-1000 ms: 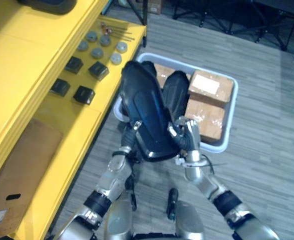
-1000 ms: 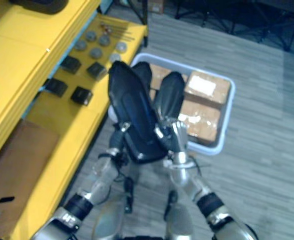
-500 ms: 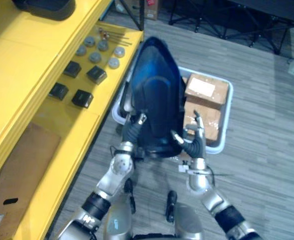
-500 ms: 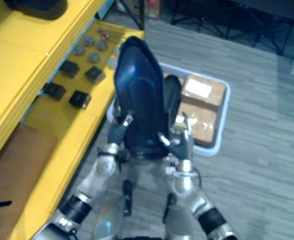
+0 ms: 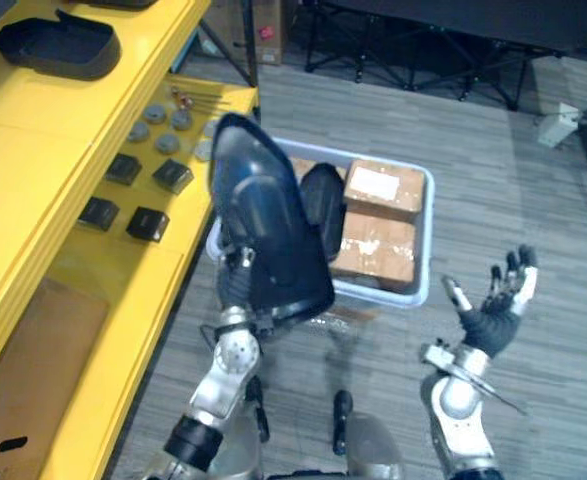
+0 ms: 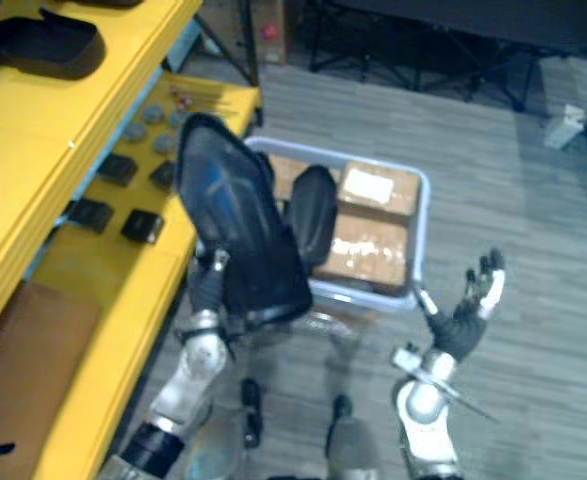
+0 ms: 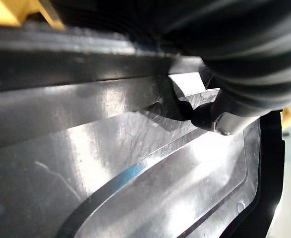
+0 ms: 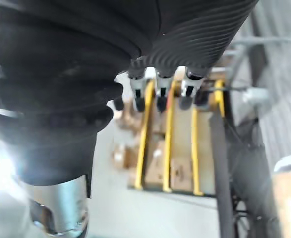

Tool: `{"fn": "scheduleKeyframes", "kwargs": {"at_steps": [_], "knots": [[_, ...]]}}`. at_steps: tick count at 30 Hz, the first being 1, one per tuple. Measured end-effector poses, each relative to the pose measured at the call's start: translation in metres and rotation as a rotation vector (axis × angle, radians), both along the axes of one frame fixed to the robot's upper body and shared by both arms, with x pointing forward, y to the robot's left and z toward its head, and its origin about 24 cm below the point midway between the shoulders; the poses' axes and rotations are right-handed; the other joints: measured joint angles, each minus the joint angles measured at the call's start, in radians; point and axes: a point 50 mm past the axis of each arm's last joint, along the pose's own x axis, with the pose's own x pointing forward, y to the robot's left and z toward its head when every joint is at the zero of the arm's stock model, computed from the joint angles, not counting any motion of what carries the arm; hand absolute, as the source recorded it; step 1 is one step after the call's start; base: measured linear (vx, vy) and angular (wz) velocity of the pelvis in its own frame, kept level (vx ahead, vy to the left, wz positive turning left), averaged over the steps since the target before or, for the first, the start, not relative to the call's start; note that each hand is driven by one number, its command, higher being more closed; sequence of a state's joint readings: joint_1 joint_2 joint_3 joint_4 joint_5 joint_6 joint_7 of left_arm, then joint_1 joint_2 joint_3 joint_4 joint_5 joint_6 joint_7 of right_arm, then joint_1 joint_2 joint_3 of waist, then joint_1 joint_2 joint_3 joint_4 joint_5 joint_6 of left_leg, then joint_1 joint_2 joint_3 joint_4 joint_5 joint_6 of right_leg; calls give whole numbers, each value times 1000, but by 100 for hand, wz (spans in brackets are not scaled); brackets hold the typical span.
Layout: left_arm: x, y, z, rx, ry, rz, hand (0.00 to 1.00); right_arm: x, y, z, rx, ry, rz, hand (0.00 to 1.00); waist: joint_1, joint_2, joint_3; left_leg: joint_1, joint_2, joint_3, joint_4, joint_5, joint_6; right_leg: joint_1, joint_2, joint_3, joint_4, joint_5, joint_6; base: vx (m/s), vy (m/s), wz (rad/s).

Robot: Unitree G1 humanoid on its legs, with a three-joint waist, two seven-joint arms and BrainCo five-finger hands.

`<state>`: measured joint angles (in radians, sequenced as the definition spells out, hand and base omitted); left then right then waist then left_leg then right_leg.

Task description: Walk over and take plastic housings, then place them on the shelf

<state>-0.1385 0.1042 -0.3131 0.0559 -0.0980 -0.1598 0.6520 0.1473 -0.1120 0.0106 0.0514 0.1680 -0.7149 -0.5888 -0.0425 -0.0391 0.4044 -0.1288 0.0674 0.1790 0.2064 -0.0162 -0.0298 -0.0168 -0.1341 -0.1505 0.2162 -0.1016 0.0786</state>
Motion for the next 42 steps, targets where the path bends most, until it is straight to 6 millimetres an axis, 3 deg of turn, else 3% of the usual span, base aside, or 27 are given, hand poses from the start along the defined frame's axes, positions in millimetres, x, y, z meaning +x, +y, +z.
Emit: {"fn": "scheduleKeyframes", "kwargs": {"at_steps": [3, 7, 9, 15, 21, 25, 29, 33, 34, 37, 40, 42], "knots": [[-8, 8, 1, -34, -34, 33, 100, -16, -13, -23, 87, 110, -22, 0, -3, -6, -23, 7, 3, 21, 0, -6, 0, -2, 0, 17, -4, 1, 2, 30, 12, -17], [-21, 23, 3, -75, -97, 62, 100, -48, -32, -74, 254, 376, -68, 0, -30, -6, -46, 7, 6, 30, 18, -24, 0, 2, 0, 25, -9, 4, 6, 41, 12, -9], [-26, 26, 5, -80, -123, 57, 100, -62, -35, -88, 297, 456, -65, 0, -33, -5, -47, 7, 9, 37, 27, -30, -1, 1, 2, 34, -8, 4, 6, 27, 10, -14], [-39, 35, 3, -66, -161, -1, 100, -73, -33, -106, 352, 550, -33, 0, -34, -1, -47, -4, 19, 45, 50, -55, -4, -3, 6, 43, -8, -5, -1, -1, 4, -5], [-48, 51, 1, -51, -169, 52, 100, -70, -34, -103, 347, 515, -19, 0, -29, 21, -36, -37, 27, 40, 93, -72, -1, -19, 10, 43, -2, -5, -1, 0, 0, 0], [-50, 66, 5, -42, -187, 148, 100, -60, -38, -93, 244, 480, 30, 0, -28, 30, -38, -45, 23, 28, 101, -78, -2, -16, 8, 35, 4, -10, 0, 20, 6, 9], [-62, 89, 12, -32, -222, 295, 100, -45, -53, -72, 141, 383, 65, 0, -25, 40, -42, -42, 4, -12, 101, -76, 0, 0, -9, -8, 34, -32, 7, 33, -7, 33], [-82, 118, 20, 18, -255, 489, 100, -18, -54, -42, 48, 246, 163, 0, 9, 69, -51, -11, -28, -68, 78, -71, -1, 57, -30, -74, 35, -66, 8, 43, -21, 48], [-92, 126, 22, 24, -261, 548, 100, -8, -48, -32, 25, 199, 215, 0, 29, 84, -61, -10, -42, -95, 67, -63, -1, 71, -40, -104, 37, -79, 11, 58, -18, 60], [-110, 137, 26, 67, -274, 654, 100, 13, -29, -23, 10, 149, 321, 0, 58, 97, -79, -9, -62, -146, 44, -45, -4, 93, -50, -164, 33, -87, 14, 72, -27, 63], [-130, 144, 26, 86, -259, 742, 100, 39, 13, -11, -2, 100, 518, 0, 113, 108, -91, -1, -82, -221, 35, -33, -10, 160, -46, -247, -1, -87, 15, 101, -52, 69], [-135, 144, 23, 94, -238, 759, 100, 48, 35, -7, 13, 74, 615, 0, 154, 100, -107, 8, -94, -251, 7, -21, -12, 185, -47, -282, -26, -87, 15, 70, -52, 59]]}}
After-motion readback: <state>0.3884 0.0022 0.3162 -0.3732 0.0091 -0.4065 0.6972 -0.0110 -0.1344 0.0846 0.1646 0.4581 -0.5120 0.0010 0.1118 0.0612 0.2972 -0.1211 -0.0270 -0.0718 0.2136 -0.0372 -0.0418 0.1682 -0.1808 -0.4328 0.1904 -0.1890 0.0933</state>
